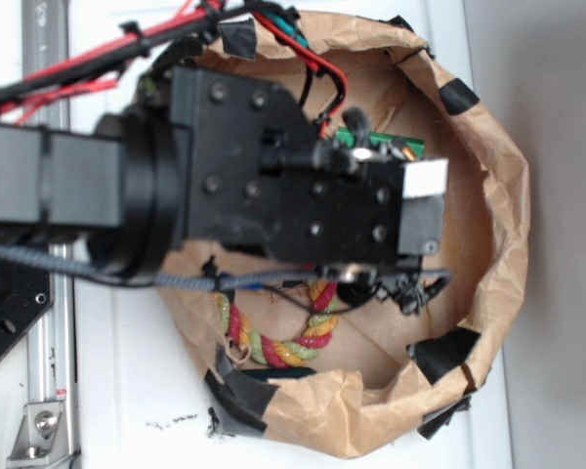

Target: Grab the yellow duck.

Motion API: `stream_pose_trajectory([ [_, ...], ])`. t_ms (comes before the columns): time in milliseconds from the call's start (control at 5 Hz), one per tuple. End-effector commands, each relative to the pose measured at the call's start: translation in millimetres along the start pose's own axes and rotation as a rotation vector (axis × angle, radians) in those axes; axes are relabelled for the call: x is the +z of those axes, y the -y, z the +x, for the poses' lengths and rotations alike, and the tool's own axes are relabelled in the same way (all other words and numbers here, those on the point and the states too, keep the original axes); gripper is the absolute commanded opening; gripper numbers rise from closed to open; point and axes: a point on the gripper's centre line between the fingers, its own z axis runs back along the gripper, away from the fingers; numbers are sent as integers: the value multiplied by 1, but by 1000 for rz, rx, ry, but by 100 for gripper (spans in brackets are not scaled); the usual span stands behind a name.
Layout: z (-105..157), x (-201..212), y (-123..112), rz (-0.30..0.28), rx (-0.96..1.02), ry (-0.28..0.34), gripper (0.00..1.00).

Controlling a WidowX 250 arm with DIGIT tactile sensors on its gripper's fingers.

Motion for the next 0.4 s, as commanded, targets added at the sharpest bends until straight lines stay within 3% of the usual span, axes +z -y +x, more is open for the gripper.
stream_pose_trajectory([
  [0,28,5,-1,-101,5,112,100],
  [200,32,-3,11,-94,-12,107,100],
])
